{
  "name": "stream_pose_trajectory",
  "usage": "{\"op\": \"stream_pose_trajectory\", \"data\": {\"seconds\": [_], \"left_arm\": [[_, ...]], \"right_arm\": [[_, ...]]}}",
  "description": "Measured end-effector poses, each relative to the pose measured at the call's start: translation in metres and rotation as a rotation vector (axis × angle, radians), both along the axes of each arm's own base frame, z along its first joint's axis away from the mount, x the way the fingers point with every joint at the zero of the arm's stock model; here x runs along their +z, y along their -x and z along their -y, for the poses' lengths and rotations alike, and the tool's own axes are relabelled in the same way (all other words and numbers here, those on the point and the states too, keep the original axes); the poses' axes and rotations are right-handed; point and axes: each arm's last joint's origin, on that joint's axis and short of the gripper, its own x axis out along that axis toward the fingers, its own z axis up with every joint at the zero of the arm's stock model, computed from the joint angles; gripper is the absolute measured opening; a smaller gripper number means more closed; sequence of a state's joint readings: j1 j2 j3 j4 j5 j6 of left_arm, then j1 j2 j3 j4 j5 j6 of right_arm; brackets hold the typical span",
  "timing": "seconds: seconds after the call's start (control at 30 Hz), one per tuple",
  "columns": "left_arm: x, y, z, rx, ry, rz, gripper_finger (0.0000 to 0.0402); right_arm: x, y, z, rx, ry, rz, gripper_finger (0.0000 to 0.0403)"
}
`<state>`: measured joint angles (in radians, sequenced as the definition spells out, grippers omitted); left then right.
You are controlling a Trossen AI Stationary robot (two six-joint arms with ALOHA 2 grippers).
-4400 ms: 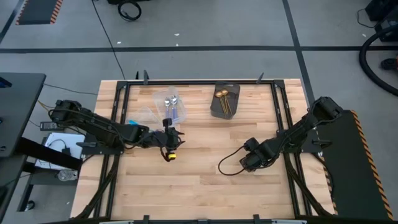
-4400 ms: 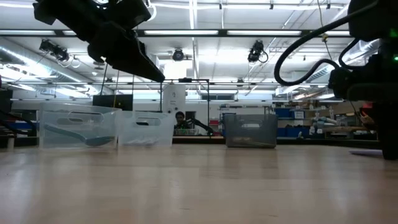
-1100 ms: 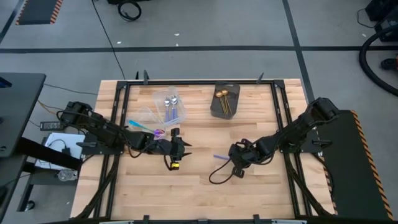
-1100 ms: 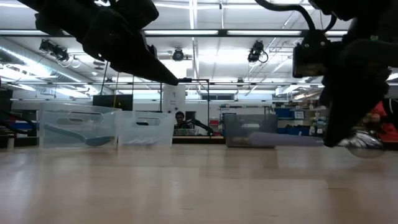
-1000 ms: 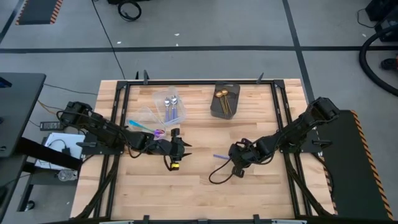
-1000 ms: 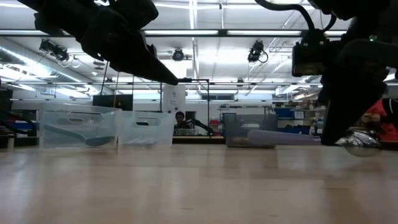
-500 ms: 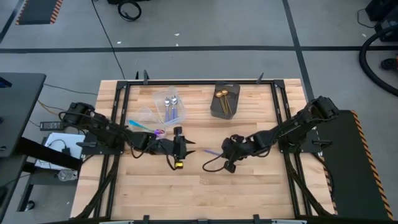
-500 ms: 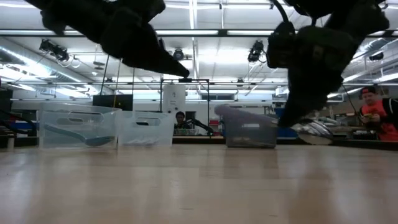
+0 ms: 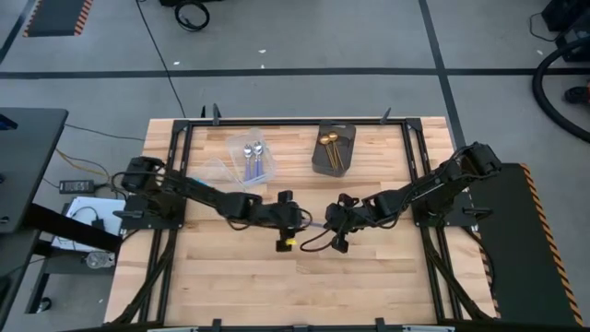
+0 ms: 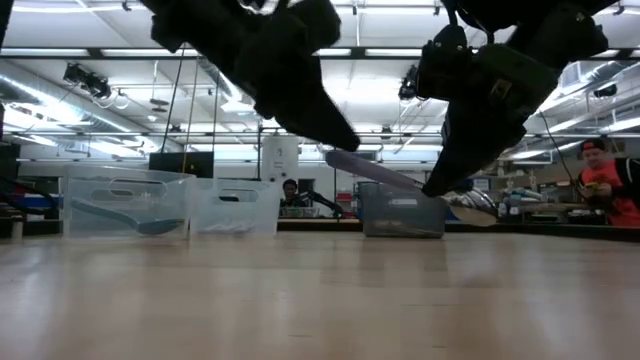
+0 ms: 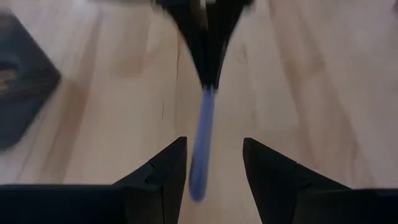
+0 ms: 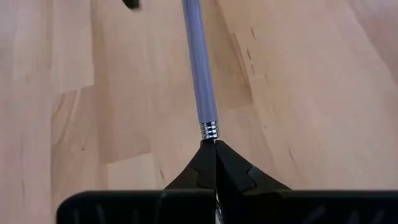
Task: Sort silverware by color (type)
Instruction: Put the purple spoon into the right transparent bin
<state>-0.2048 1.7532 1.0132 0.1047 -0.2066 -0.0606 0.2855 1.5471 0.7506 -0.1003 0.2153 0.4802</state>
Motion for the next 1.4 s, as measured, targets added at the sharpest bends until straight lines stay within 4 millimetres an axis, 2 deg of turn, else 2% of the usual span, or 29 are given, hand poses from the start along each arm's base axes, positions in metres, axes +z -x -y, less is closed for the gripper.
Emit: {"op": "stream_pose_trajectory", "data": {"seconds": [0.23, 0.37, 0.57, 0.8, 1.03, 1.17, 1.4], "left_arm": [[-0.011, -0.019, -0.001, 0.0, -0.04, -0.135, 0.0165], [-0.012, -0.018, -0.001, -0.001, -0.041, -0.144, 0.016], [-0.009, -0.018, -0.001, 0.017, -0.018, -0.131, 0.0114], [-0.005, -0.021, 0.0, 0.031, 0.012, -0.077, 0.0039], [-0.005, -0.022, 0.0, 0.03, 0.012, -0.072, 0.0035], [-0.005, -0.021, 0.002, 0.03, -0.004, -0.068, 0.0035], [-0.007, -0.018, 0.002, 0.056, -0.042, -0.109, 0.0035]], "right_arm": [[0.0, -0.001, 0.001, 0.033, 0.049, 0.005, 0.0002], [0.001, -0.001, 0.002, 0.031, 0.085, 0.009, 0.0002], [0.001, -0.002, 0.002, 0.055, 0.108, 0.02, 0.0002], [0.001, -0.001, 0.002, 0.069, 0.116, 0.015, 0.0004], [0.001, -0.001, 0.001, 0.08, 0.119, 0.015, 0.0009], [0.002, -0.001, 0.0, 0.114, 0.109, 0.018, 0.0037], [0.024, 0.005, 0.001, 0.067, 0.145, 0.107, 0.013]]}}
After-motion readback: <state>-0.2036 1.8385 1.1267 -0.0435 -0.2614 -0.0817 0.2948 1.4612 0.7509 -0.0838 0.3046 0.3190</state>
